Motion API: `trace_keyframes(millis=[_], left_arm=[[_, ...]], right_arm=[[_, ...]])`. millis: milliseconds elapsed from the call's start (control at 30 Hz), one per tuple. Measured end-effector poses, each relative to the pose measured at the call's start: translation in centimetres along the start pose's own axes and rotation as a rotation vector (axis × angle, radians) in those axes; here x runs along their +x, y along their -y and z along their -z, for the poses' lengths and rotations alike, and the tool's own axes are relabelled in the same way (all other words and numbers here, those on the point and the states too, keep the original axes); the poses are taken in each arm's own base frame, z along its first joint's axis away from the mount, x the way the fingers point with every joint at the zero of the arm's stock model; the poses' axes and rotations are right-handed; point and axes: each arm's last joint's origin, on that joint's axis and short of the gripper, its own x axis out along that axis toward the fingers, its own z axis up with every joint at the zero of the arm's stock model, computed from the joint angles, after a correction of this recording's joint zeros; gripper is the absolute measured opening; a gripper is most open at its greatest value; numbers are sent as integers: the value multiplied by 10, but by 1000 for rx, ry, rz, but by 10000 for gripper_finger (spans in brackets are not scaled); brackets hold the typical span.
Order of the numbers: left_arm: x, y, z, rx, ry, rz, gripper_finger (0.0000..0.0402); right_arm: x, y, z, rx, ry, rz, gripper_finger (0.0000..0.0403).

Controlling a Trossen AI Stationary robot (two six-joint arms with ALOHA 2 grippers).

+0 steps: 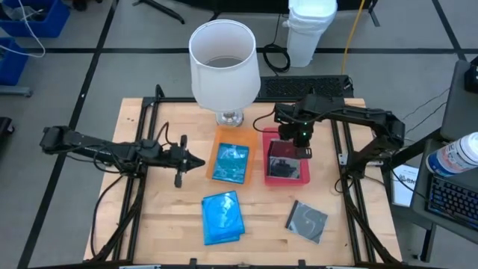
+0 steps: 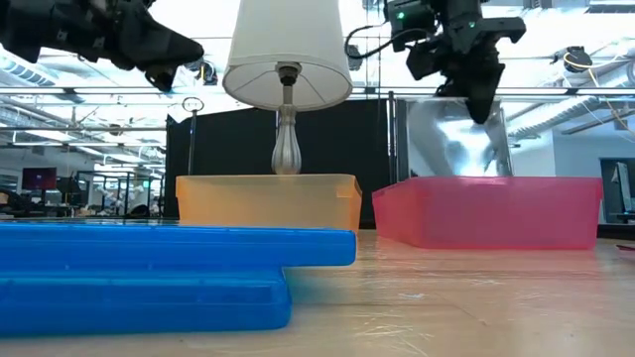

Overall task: Pick & place jewel cases by type
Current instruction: Put the black CD case into the red bin

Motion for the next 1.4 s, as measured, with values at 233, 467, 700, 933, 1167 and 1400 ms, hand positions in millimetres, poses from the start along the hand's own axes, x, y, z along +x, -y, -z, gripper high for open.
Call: trace_keyframes(millis=[233,467,700,933,1167,1400], left_arm=[[-2,1,-3,54,28,-19,17],[-1,1,-1,43,7,-18,13],[-1,1,0,45,-5,-26,30],[-1,0,0,56,-9,-27,5],[-1,0,2,50,-23,-35,30],[-1,0,2,30,-25,-34,39]], right_arm=[[27,5,-13,-11,-56,-112,12],[62,13,-19,-49,-113,-203,12],[80,21,-24,-76,-84,-299,12],[81,27,-23,-71,-111,-226,17],[81,33,-22,-79,-169,-51,77],[82,37,-23,-29,-201,91,144]])
